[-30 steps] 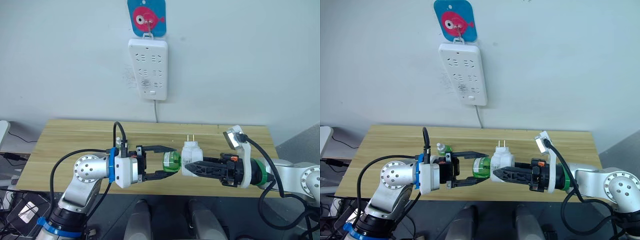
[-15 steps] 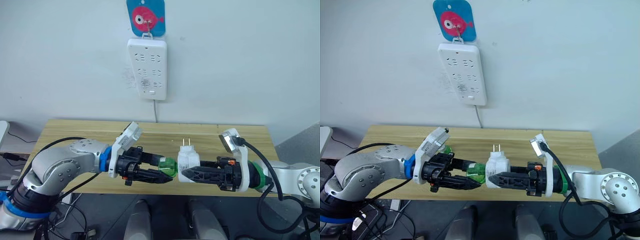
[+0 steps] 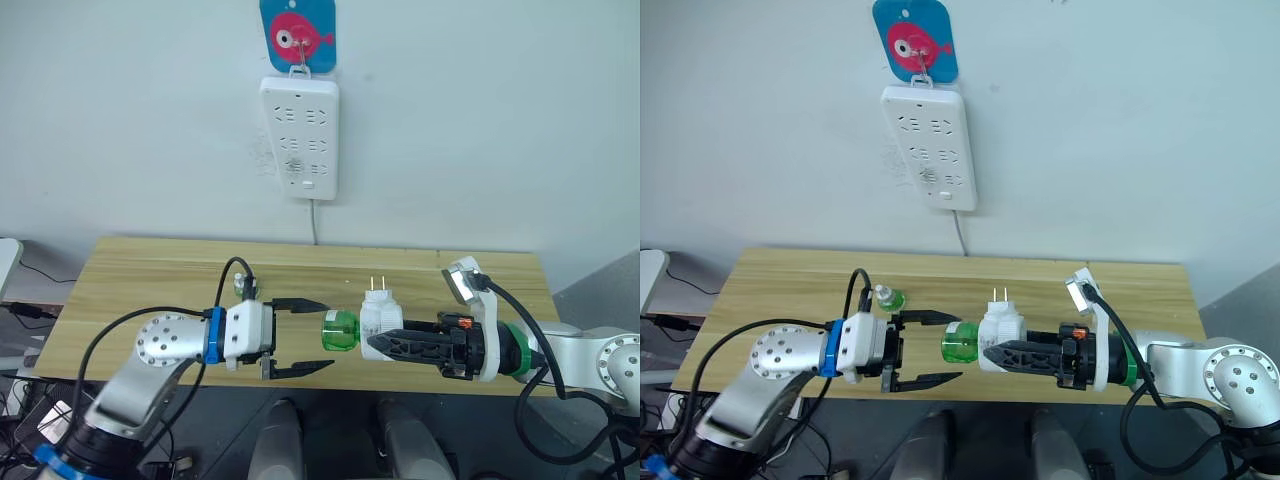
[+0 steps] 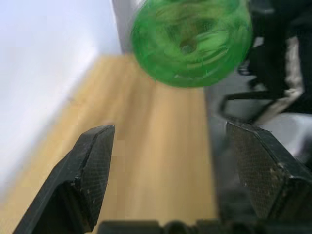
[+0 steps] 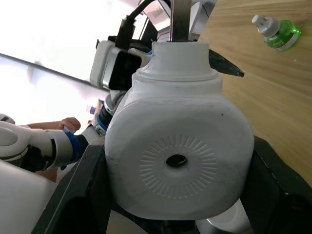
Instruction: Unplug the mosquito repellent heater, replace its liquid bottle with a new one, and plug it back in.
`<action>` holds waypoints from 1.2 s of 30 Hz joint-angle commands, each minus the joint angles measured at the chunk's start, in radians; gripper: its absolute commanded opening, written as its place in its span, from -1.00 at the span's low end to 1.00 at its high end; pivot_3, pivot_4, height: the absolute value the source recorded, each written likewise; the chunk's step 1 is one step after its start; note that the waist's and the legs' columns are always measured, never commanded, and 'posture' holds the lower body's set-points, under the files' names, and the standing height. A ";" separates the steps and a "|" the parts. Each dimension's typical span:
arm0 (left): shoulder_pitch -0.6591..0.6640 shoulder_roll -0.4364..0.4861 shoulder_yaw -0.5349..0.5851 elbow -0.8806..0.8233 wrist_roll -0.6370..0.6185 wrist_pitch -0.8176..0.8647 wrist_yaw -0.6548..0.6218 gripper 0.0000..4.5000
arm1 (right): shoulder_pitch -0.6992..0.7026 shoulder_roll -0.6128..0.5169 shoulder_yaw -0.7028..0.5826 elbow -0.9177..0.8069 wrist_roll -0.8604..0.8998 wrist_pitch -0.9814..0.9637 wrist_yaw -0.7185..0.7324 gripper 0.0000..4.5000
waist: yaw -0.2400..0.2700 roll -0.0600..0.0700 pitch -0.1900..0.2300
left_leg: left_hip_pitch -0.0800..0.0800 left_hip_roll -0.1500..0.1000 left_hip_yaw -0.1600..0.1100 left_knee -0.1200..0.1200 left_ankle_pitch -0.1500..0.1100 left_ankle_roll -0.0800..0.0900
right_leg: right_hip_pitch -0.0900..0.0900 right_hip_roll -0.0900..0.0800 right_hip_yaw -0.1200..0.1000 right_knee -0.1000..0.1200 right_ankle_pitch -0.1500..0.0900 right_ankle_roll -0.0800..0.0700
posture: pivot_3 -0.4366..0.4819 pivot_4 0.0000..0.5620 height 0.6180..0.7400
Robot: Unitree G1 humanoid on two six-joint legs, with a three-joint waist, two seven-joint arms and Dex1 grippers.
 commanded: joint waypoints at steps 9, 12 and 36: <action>-0.020 -0.079 -0.001 -0.014 0.013 -0.284 -0.005 0.57 | -0.006 -0.001 -0.015 -0.029 0.024 -0.002 0.010 0.34 | -0.002 0.000 0.000 | 0.000 0.000 0.000 0.000 0.000 0.000 | 0.000 0.000 0.000 0.000 0.000 0.000 | 0.01 -0.12 0.92; -0.026 -0.072 -0.013 -0.012 0.005 -0.264 -0.014 0.21 | -0.007 0.000 -0.013 -0.030 0.025 -0.003 0.007 0.34 | -0.005 0.000 0.000 | 0.000 0.000 0.000 0.000 0.000 0.000 | 0.000 0.000 0.000 0.000 0.000 0.000 | 0.01 -0.12 0.92; -0.327 0.359 0.072 -0.116 -0.942 1.270 0.031 -0.01 | 0.021 -0.035 -0.027 -0.046 -0.016 0.022 0.061 0.34 | -0.013 0.000 0.001 | 0.000 0.001 -0.002 -0.001 0.000 0.001 | 0.000 0.001 -0.002 0.001 0.000 0.001 | 0.01 -0.12 0.92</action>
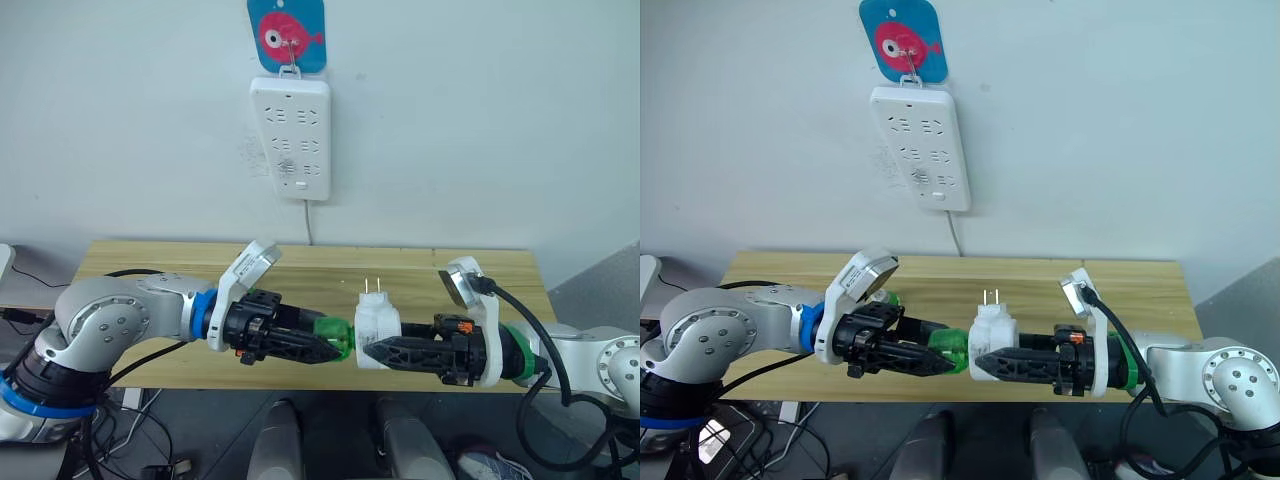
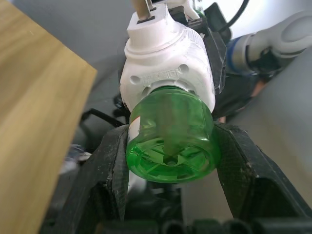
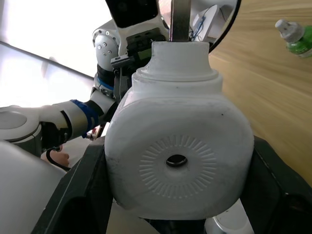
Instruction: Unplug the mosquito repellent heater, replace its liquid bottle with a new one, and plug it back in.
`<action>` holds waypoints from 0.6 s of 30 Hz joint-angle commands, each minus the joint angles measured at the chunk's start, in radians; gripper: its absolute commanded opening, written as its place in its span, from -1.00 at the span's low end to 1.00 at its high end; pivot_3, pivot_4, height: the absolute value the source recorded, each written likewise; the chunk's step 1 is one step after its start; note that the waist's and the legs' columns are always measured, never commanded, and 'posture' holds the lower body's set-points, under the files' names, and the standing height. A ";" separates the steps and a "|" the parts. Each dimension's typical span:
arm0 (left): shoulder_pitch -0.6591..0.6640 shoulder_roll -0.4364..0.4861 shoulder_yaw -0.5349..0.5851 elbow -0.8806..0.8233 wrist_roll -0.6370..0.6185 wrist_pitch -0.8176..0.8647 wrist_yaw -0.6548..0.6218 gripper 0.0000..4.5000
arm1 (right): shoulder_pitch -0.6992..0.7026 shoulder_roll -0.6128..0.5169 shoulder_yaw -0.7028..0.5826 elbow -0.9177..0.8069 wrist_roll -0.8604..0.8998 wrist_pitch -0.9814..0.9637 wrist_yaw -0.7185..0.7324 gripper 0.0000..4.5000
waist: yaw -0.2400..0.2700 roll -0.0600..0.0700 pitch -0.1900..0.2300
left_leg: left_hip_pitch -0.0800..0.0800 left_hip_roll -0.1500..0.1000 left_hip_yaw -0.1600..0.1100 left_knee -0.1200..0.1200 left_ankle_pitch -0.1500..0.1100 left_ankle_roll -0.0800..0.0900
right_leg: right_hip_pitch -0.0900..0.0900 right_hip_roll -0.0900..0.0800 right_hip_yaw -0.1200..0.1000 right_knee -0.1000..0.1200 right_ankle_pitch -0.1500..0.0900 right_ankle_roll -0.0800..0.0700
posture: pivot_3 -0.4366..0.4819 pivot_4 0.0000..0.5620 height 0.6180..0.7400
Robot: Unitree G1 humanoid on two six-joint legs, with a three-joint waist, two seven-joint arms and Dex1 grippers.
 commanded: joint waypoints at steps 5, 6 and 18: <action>0.129 0.090 0.097 -0.043 0.140 -0.055 -0.172 -0.01 | 0.043 -0.087 -0.073 0.038 -0.053 0.030 0.044 0.34 | 0.001 0.000 0.000 | 0.000 0.000 0.001 0.000 0.000 0.000 | 0.000 0.000 0.001 0.000 0.000 0.000 | 0.02 -0.12 0.92; 0.150 0.090 0.107 -0.045 0.152 -0.067 -0.181 -0.01 | 0.046 -0.098 -0.079 0.053 -0.071 0.033 0.052 0.34 | 0.002 0.000 0.000 | 0.000 0.000 0.001 0.000 0.000 0.000 | 0.000 0.000 0.001 0.000 0.000 0.000 | 0.02 -0.12 0.92; 0.382 -0.038 0.108 -0.052 0.623 -0.501 -0.129 -0.01 | -0.038 -0.067 0.021 0.257 -0.747 -0.036 -0.067 0.34 | 0.004 0.001 0.001 | 0.000 0.000 0.004 0.000 0.000 0.000 | -0.001 0.000 0.003 -0.001 0.000 0.000 | 0.04 -0.07 0.92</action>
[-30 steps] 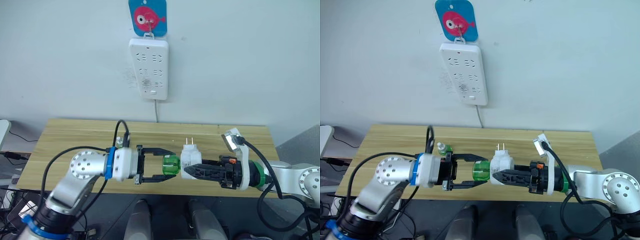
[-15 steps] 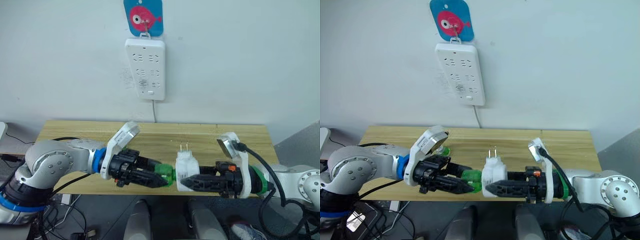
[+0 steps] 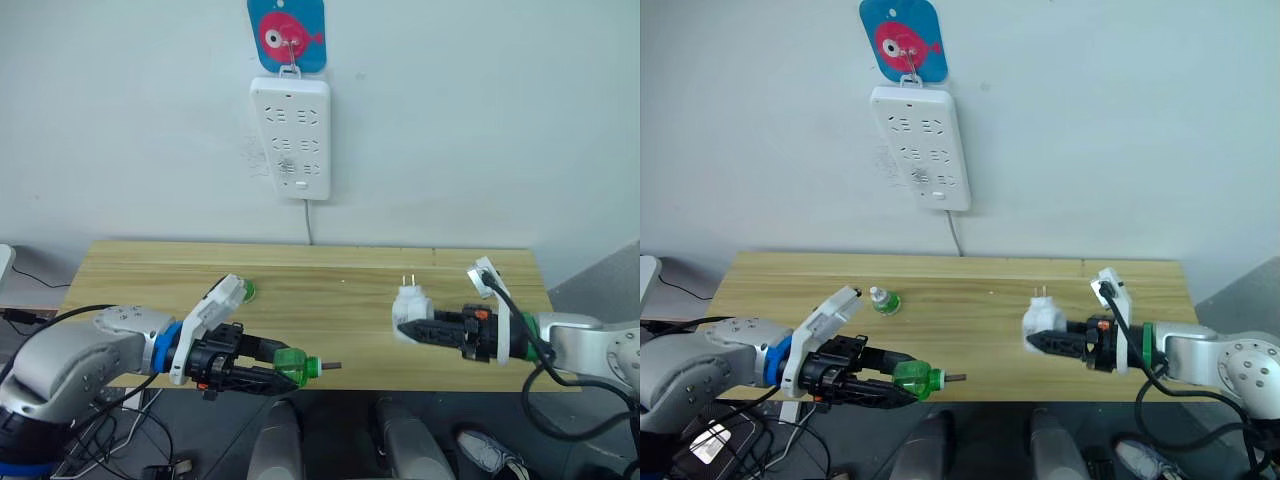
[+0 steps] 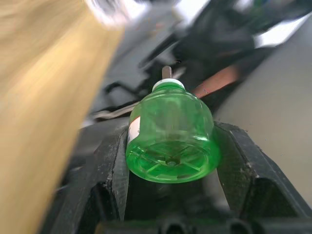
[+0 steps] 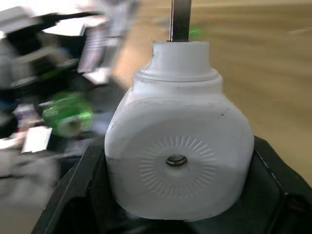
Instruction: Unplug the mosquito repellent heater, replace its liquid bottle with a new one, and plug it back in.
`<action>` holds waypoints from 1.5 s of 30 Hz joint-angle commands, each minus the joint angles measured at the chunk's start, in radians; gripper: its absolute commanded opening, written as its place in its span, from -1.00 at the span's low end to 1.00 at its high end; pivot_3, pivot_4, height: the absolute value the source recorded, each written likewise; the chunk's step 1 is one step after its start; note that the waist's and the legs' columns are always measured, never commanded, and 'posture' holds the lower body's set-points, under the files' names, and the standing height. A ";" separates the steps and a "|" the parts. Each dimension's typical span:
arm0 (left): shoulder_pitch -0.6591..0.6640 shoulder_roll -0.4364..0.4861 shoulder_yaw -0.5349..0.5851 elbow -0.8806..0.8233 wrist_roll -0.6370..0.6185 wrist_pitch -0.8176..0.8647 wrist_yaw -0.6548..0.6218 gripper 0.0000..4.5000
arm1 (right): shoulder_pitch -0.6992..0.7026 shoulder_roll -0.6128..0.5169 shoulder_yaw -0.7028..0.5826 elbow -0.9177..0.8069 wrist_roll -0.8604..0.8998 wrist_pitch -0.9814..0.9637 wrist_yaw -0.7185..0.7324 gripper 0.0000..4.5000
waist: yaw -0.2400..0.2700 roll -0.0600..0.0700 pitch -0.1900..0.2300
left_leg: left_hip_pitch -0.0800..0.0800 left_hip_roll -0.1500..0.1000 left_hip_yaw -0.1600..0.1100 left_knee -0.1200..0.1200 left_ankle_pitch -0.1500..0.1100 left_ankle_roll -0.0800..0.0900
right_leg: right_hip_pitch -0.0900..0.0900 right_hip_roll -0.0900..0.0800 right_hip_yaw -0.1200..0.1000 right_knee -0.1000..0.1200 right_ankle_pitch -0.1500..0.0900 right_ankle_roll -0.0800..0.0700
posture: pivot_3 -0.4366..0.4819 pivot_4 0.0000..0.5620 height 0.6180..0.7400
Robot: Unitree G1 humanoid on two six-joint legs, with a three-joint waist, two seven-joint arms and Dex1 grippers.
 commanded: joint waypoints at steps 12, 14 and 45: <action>0.146 -0.327 -0.075 0.016 0.500 -0.638 0.180 -0.01 | -0.169 0.167 0.132 0.301 -0.705 0.064 -0.105 0.34 | 0.003 0.002 0.003 | -0.001 0.000 0.001 -0.001 0.000 0.000 | -0.001 0.000 0.001 0.000 0.001 -0.001 | 0.09 0.04 0.92; 0.155 -0.334 -0.081 0.020 0.518 -0.657 0.183 -0.01 | -0.177 0.166 0.140 0.320 -0.729 0.089 -0.069 0.34 | 0.003 0.002 0.004 | -0.001 0.000 0.001 -0.001 0.000 0.000 | -0.001 0.000 0.001 0.000 0.000 -0.001 | 0.09 0.05 0.92; 0.001 -0.680 -0.108 0.116 0.527 -0.608 0.453 -0.01 | 0.094 0.780 -0.343 -0.383 -0.241 0.171 -0.117 1.00 | -0.029 0.002 0.000 | 0.000 -0.001 0.000 0.001 0.000 -0.001 | 0.002 0.000 0.000 0.001 0.002 0.002 | -0.20 -0.25 0.92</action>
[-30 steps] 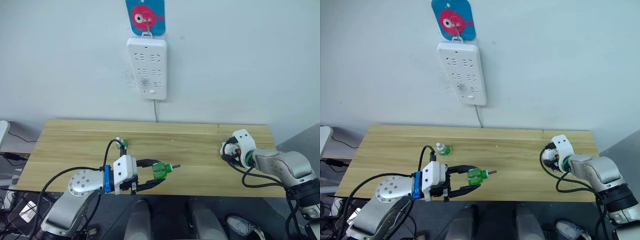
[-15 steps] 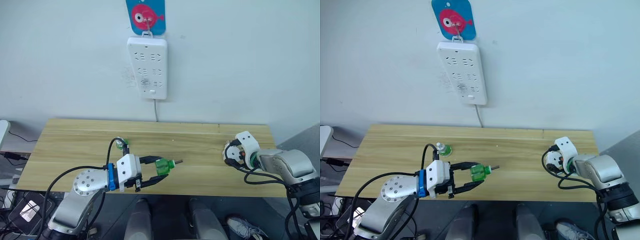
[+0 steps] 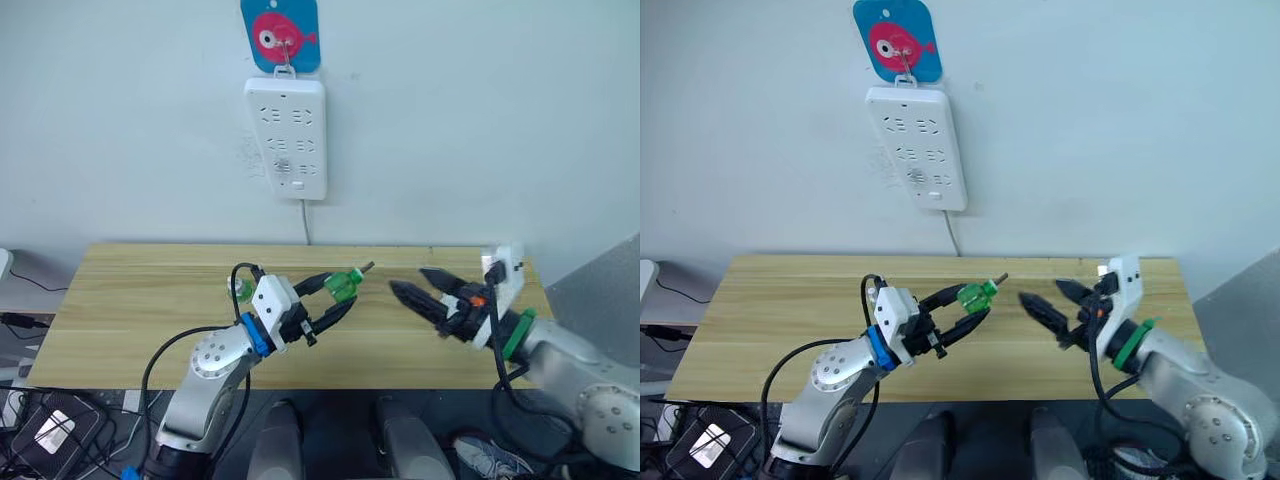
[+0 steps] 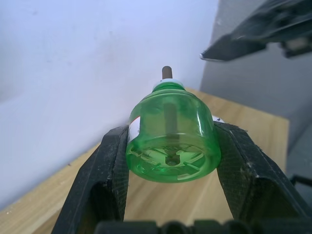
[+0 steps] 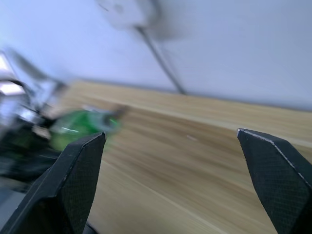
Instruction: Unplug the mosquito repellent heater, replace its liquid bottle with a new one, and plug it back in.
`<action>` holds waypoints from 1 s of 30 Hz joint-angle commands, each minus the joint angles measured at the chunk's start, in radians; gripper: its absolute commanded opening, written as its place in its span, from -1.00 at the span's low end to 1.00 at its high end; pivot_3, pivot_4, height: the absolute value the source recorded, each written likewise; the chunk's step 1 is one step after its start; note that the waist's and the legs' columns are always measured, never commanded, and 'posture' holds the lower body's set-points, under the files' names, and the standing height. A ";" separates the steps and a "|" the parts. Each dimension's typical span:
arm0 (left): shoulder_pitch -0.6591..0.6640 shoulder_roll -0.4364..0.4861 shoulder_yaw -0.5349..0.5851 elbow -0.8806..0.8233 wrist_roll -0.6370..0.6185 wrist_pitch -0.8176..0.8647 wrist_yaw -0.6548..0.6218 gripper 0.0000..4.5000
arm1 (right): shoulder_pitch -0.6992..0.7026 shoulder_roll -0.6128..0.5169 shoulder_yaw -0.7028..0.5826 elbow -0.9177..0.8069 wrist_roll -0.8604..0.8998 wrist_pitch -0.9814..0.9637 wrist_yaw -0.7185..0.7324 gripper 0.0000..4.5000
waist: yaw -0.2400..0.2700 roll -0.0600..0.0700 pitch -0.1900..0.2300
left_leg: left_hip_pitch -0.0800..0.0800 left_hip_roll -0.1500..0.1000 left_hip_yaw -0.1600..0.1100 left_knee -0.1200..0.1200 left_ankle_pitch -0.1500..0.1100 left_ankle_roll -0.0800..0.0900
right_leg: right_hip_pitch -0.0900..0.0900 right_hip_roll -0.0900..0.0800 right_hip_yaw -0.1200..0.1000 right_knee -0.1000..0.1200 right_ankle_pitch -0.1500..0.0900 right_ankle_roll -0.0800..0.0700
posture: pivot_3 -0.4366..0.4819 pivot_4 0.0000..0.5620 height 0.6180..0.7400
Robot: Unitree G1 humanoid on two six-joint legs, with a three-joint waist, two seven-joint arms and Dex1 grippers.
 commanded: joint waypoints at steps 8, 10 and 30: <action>-0.026 0.015 -0.003 -0.028 -0.016 -0.013 -0.024 -0.01 | -0.068 0.230 0.192 0.156 0.062 -0.104 -0.173 1.00 | -0.007 0.001 -0.002 | 0.000 0.000 -0.001 -0.001 0.000 0.000 | -0.001 0.000 -0.001 0.000 0.000 -0.001 | -0.16 -0.29 0.92; -0.027 0.018 -0.006 -0.028 -0.014 -0.019 -0.030 -0.01 | -0.078 0.237 0.214 0.173 0.049 -0.128 -0.174 1.00 | -0.007 0.001 -0.003 | 0.000 0.000 -0.001 -0.001 0.000 0.000 | -0.001 0.000 -0.001 0.000 0.000 -0.001 | -0.16 -0.29 0.92; -0.002 0.031 -0.001 -0.048 -0.008 -0.025 -0.013 0.31 | -0.104 0.176 0.272 0.244 0.128 -0.184 -0.129 -0.63 | -0.003 0.000 -0.012 | 0.000 0.000 -0.001 -0.001 0.000 0.000 | -0.001 0.000 -0.001 0.001 0.001 -0.001 | -0.06 -0.33 0.92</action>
